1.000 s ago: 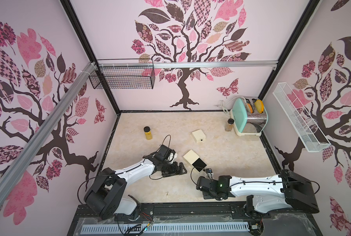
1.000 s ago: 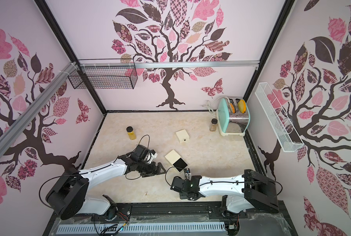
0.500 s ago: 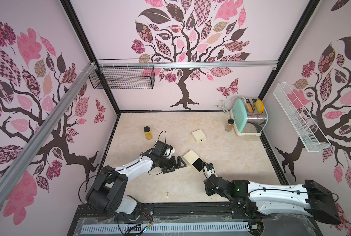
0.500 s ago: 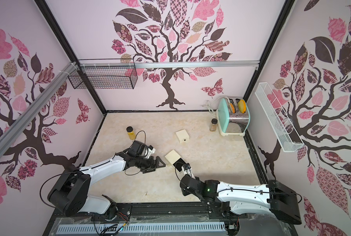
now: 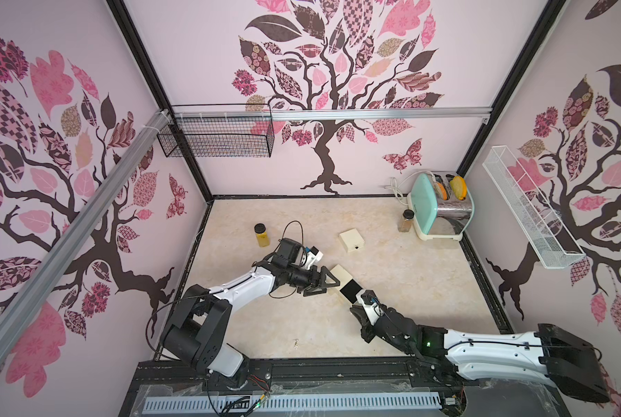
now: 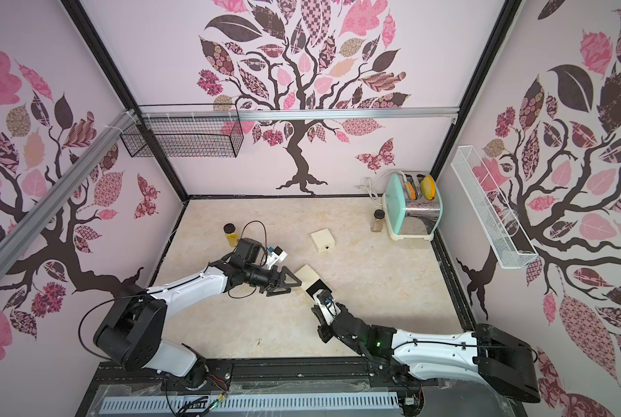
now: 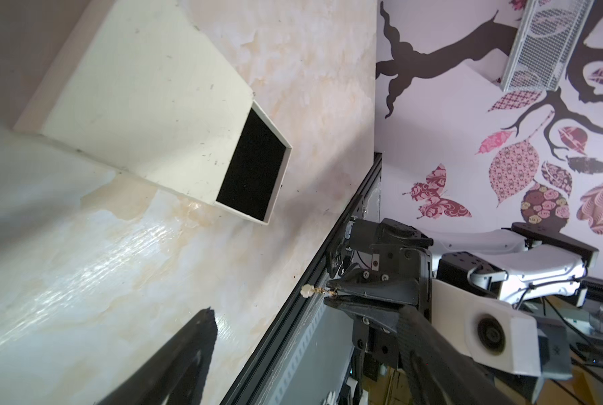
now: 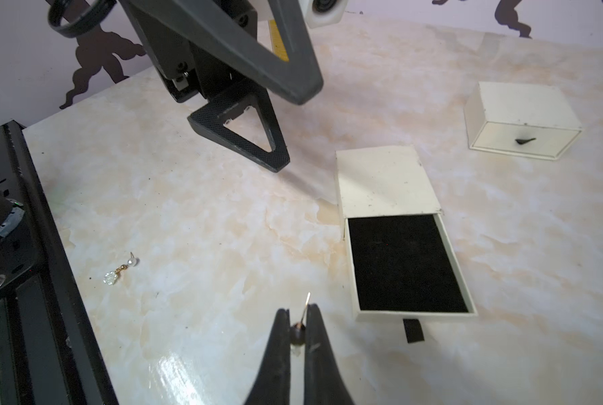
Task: Place the earrings into the drawer-style jewelry box
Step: Pick up the earring from the center of the board.
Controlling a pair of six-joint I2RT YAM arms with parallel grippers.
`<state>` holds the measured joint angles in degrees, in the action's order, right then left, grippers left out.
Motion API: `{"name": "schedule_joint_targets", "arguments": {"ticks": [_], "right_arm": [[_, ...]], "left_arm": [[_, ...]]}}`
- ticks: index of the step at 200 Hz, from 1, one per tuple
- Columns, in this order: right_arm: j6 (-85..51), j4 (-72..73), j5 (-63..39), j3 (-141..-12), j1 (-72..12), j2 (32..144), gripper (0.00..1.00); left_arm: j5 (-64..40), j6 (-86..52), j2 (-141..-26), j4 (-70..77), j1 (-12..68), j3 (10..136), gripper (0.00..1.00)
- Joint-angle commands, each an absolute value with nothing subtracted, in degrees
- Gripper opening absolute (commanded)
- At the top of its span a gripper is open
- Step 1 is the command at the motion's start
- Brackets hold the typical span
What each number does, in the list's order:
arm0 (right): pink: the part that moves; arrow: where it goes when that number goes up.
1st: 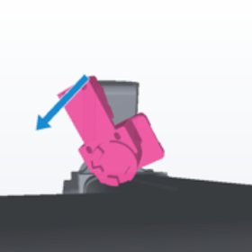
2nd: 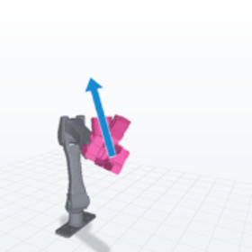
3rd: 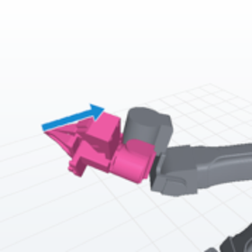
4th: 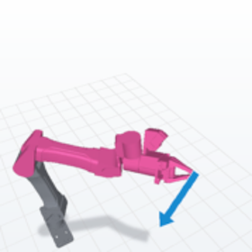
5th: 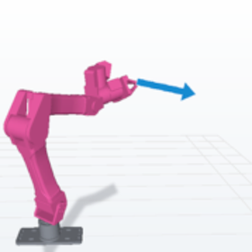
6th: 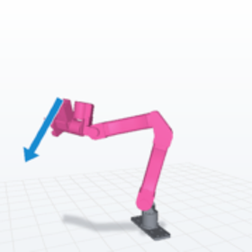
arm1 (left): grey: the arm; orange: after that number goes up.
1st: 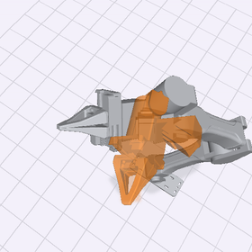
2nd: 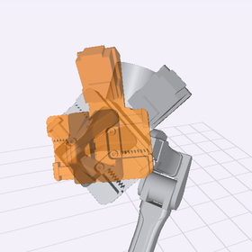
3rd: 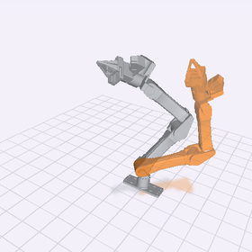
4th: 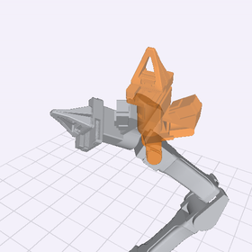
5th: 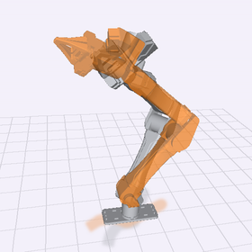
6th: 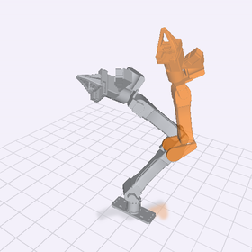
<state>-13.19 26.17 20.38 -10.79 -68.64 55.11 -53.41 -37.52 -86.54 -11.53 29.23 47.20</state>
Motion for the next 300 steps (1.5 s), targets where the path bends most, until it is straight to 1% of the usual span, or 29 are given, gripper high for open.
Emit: {"name": "schedule_joint_targets", "arguments": {"ticks": [1, 29, 72, 133, 167, 185, 268, 300], "right_arm": [[-6.34, 35.39, 16.6, -9.58, -67.08, 55.75, 0.0], [-1.38, 40.77, 15.26, -7.73, -67.04, 56.98, 0.0], [3.26, 45.68, 14.44, -7.55, -66.95, 60.38, 0.0], [5.52, 47.71, 13.63, -8.68, -66.36, 61.61, 0.0], [5.94, 48.4, 13.44, -9.29, -66.18, 61.86, 0.0], [5.96, 48.69, 13.4, -9.45, -65.96, 61.78, 0.0], [6.32, 48.8, 12.57, -10.35, -65.3, 61.6, 0.0], [5.81, 49.17, 12.17, -10.63, -64.94, 62.14, 0.0]], "left_arm": [[-58.78, -37.54, -87.31, -7.91, 29.18, 47.59, 0.78], [-61.15, -38.64, -87.84, -5.24, 29.94, 47.12, 0.68], [-62.04, -39.63, -88.88, -3.03, 32.58, 47.46, 0.61], [-63.4, -39.21, -88.61, -3.2, 33.88, 46.32, 0.37], [-63.99, -39.04, -89.1, -3.16, 34.68, 46.14, 0.29], [-64.07, -39.03, -88.91, -3.14, 34.93, 45.8, 0.27], [-64.08, -38.93, -89.12, -3.13, 35.34, 45.27, 0.27], [-64.36, -38.81, -89.05, -3.11, 35.44, 45.28, 0.21]]}}
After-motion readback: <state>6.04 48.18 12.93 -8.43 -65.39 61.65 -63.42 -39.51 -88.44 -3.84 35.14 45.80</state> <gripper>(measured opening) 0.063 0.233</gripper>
